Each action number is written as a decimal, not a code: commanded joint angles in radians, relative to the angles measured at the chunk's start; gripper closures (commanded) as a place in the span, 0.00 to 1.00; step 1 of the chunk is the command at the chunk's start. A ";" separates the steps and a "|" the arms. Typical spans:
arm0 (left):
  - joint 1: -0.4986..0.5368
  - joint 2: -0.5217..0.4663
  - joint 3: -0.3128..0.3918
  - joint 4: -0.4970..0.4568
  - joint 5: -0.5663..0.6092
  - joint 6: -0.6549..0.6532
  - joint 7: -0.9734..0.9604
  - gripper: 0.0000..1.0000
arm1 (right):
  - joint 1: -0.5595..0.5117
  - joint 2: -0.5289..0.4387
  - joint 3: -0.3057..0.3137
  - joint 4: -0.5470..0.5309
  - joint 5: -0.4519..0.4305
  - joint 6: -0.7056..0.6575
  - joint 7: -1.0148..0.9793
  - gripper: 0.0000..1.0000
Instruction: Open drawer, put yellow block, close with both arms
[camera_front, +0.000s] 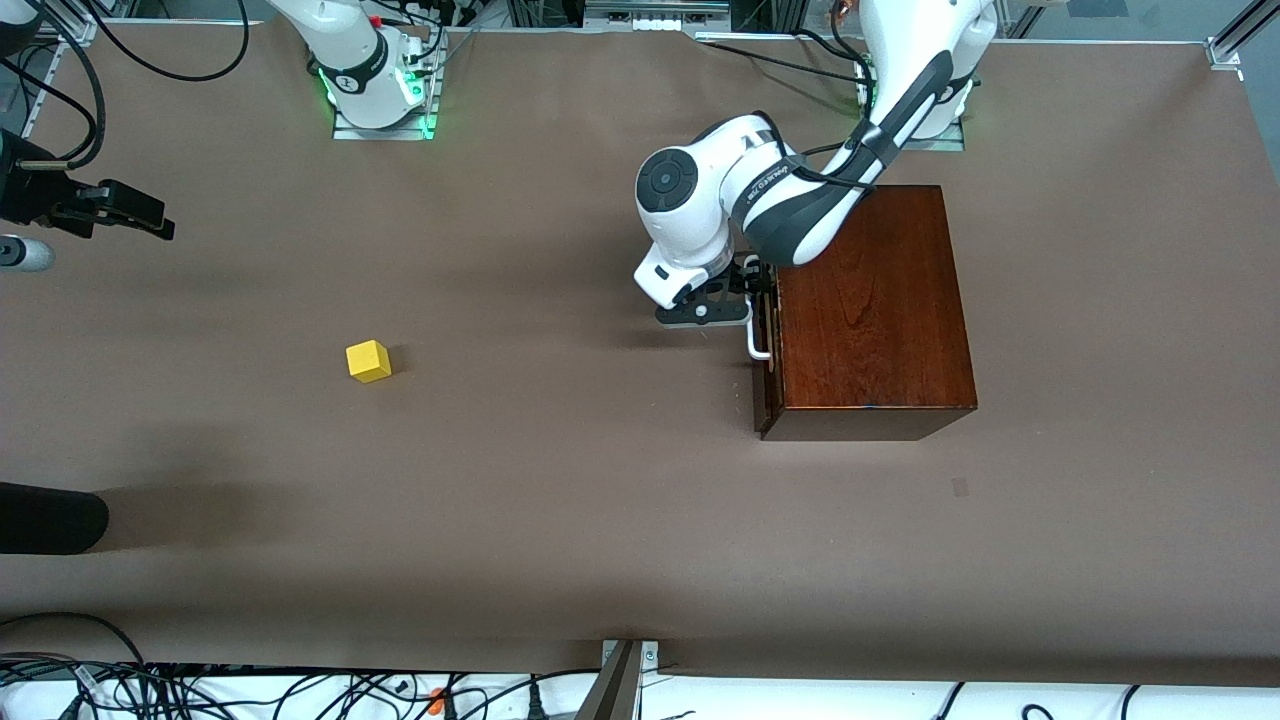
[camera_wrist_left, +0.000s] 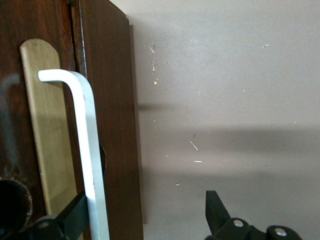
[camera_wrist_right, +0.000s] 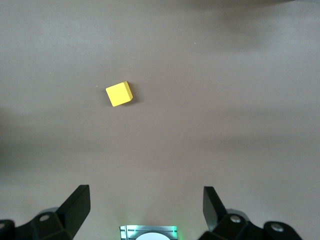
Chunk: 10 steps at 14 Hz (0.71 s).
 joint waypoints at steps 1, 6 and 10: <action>-0.043 0.077 -0.004 0.103 0.033 0.014 -0.014 0.00 | -0.011 -0.014 0.004 -0.011 0.008 -0.009 -0.016 0.00; -0.085 0.116 -0.004 0.144 0.019 0.014 -0.033 0.00 | -0.012 -0.014 0.003 -0.011 0.008 -0.032 -0.016 0.00; -0.129 0.166 -0.004 0.210 0.019 0.014 -0.050 0.00 | -0.012 -0.014 -0.002 -0.011 0.008 -0.033 -0.016 0.00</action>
